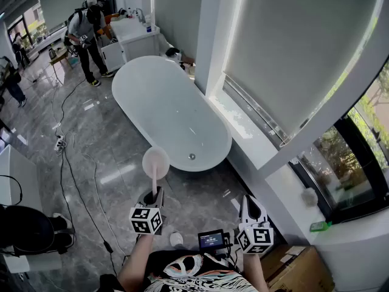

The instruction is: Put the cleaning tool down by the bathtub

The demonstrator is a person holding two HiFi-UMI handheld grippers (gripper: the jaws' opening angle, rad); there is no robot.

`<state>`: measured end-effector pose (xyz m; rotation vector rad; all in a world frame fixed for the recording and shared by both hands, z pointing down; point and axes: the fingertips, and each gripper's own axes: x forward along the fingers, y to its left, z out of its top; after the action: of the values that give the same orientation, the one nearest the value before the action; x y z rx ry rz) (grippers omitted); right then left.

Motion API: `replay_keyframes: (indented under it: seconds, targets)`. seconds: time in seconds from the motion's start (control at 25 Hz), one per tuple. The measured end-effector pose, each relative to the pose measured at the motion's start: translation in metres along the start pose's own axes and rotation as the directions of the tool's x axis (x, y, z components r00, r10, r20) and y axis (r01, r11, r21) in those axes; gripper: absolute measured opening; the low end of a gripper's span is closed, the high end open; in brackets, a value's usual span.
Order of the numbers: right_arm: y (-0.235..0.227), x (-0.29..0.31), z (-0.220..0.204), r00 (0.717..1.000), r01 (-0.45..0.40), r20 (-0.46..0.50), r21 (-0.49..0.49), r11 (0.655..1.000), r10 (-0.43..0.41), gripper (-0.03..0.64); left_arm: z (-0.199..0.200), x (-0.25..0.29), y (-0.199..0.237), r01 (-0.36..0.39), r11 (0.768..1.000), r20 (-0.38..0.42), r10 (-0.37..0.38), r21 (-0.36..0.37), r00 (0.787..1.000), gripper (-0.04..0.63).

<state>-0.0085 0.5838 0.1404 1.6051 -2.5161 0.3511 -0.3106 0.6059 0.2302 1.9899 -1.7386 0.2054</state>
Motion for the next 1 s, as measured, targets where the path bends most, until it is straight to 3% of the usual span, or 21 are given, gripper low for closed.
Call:
replay_keyframes:
  seconds: [0.32,0.56,1.0]
  targets:
    - [0.0,-0.074,0.024,0.988,-0.071,0.129,-0.089,0.993,0.082,0.025,0.013,-0.056,-0.137,0.049,0.992,0.167,-0.068,0.113,0.984,0.031]
    - [-0.004,-0.136,0.016,0.983,-0.075,0.16,-0.089,0.993,0.089,0.025,-0.004,-0.082,-0.205,0.133,0.979,0.155,-0.157,0.154,0.975,0.031]
    - [-0.039,-0.19,-0.005,0.981,-0.017,0.193,-0.079,0.997,0.032,0.026,-0.027,-0.097,-0.271,0.183,0.963,0.158,-0.215,0.198,0.964,0.029]
